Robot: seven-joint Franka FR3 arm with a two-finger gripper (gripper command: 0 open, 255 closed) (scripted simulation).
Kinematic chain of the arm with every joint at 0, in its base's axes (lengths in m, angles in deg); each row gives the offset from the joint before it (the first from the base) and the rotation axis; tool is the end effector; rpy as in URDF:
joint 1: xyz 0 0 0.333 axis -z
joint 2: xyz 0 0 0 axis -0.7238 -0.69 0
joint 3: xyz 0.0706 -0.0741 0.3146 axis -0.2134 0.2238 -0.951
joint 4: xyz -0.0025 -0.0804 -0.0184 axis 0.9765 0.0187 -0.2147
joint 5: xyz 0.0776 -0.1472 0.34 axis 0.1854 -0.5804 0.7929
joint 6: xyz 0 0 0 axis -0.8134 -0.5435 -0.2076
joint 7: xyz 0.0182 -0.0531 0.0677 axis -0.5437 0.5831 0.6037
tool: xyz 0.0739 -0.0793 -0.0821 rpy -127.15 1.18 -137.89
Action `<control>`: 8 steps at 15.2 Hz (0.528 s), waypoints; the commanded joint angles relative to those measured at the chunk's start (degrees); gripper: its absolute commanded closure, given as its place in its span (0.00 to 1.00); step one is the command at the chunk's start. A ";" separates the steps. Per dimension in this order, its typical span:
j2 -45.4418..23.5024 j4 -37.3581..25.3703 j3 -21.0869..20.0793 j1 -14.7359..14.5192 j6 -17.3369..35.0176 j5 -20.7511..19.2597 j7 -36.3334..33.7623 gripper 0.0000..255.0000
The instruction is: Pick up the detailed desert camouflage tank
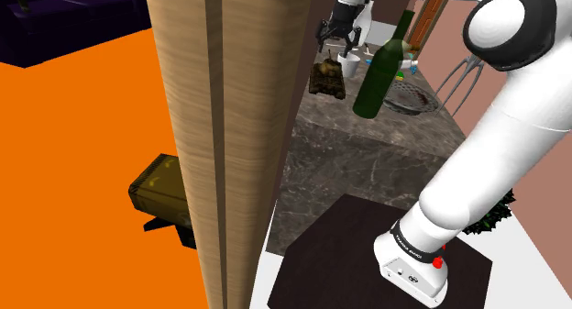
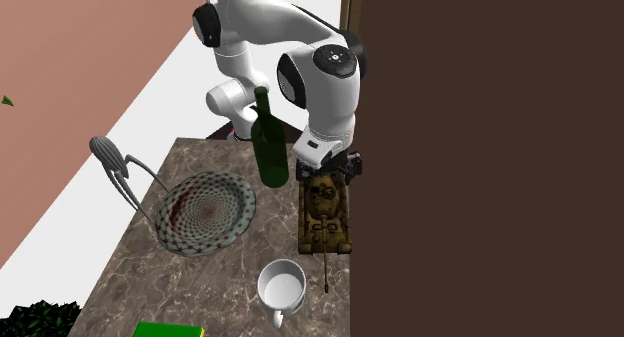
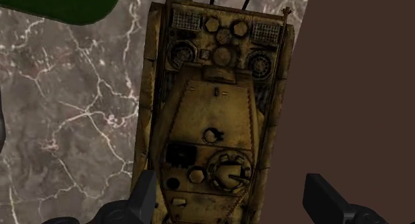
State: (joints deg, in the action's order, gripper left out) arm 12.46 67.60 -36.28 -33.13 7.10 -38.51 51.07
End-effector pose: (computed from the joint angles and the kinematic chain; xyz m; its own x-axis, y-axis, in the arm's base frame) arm 0.5405 -0.1983 0.5629 0.6896 -0.7239 -0.0226 -0.7242 -0.6894 -0.0141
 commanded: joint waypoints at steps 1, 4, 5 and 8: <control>-4.37 -5.25 1.22 1.45 -1.18 1.34 -1.01 0.00; -10.67 -13.13 2.74 3.74 -3.31 3.56 -2.86 0.00; -12.04 -14.90 3.03 4.30 -3.83 4.06 -3.27 0.00; -11.52 -11.82 2.97 4.16 -1.27 3.96 -3.18 0.00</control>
State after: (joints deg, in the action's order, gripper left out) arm 1.06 55.23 -33.34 -29.01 5.15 -34.62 47.94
